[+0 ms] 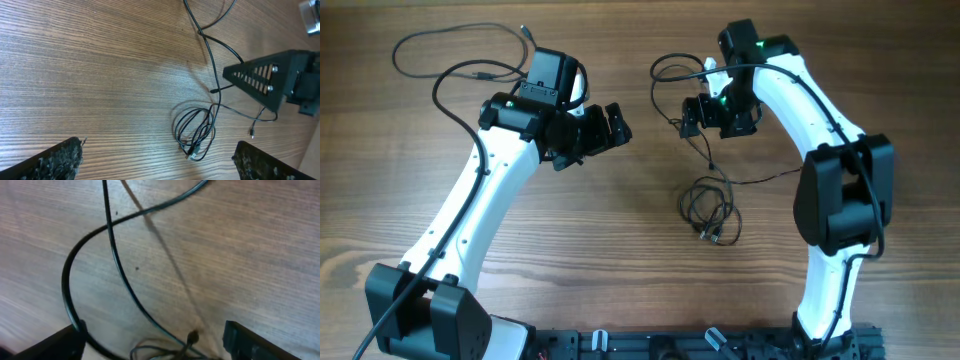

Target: Untangle cables

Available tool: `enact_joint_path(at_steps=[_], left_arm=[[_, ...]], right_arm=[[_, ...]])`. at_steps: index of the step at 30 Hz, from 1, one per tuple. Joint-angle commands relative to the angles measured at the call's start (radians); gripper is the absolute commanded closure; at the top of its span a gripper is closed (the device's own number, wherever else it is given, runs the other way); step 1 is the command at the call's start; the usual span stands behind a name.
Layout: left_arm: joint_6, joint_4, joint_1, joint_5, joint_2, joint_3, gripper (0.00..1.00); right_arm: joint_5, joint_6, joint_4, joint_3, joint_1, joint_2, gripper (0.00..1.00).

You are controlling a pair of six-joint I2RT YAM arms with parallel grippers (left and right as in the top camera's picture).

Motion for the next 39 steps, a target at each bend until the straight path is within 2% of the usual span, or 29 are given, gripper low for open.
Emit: enact_joint_path(at_steps=[1, 3, 5, 6, 10, 16, 20, 25, 29, 33, 35, 37, 39], left_arm=[[-0.010, 0.000, -0.004, -0.009, 0.006, -0.006, 0.00], [-0.010, 0.000, -0.004, -0.009, 0.006, -0.006, 0.00], [-0.010, 0.000, -0.004, -0.009, 0.006, -0.006, 0.00], [-0.010, 0.000, -0.004, -0.009, 0.006, -0.006, 0.00], [-0.010, 0.000, -0.004, -0.009, 0.006, -0.006, 0.00], [-0.010, 0.000, -0.004, -0.009, 0.006, -0.006, 0.00], [-0.010, 0.000, -0.004, -0.009, 0.006, -0.006, 0.00], [-0.010, 0.000, -0.004, -0.009, 0.006, -0.006, 0.00], [-0.010, 0.000, -0.004, -0.009, 0.006, -0.006, 0.00], [-0.010, 0.006, -0.004, -0.009, 0.006, -0.006, 0.00], [-0.085, 0.043, -0.004, 0.011, 0.006, -0.006, 0.00], [-0.097, 0.039, -0.004, 0.027, 0.006, -0.006, 0.00], [-0.113, 0.060, -0.004, 0.246, 0.006, -0.006, 0.00]], right_arm=[[-0.021, 0.000, 0.016, -0.002, 0.003, 0.036, 0.36], [-0.021, 0.000, 0.016, -0.002, 0.003, 0.038, 0.57], [-0.021, 0.000, 0.003, -0.002, 0.003, 0.038, 0.94], [-0.021, 0.002, -0.013, -0.002, 0.003, 0.038, 0.96], [-0.021, 0.026, -0.073, 0.042, -0.012, -0.028, 0.96], [-0.020, 0.052, -0.069, 0.075, -0.024, -0.389, 0.96], [-0.020, 0.141, 0.069, 0.075, -0.024, -0.728, 0.96], [-0.020, 0.236, 0.211, 0.075, -0.024, -0.982, 0.96], [-0.017, 0.239, 0.192, 0.075, -0.024, -1.060, 0.96], [-0.017, 0.299, 0.109, 0.074, -0.024, -1.056, 0.96], [-0.018, 0.299, 0.060, 0.074, -0.024, -1.048, 0.96], [-0.018, 0.298, 0.019, 0.072, -0.024, -1.041, 0.96], [-0.033, 0.283, -0.022, 0.071, -0.024, -1.026, 0.96]])
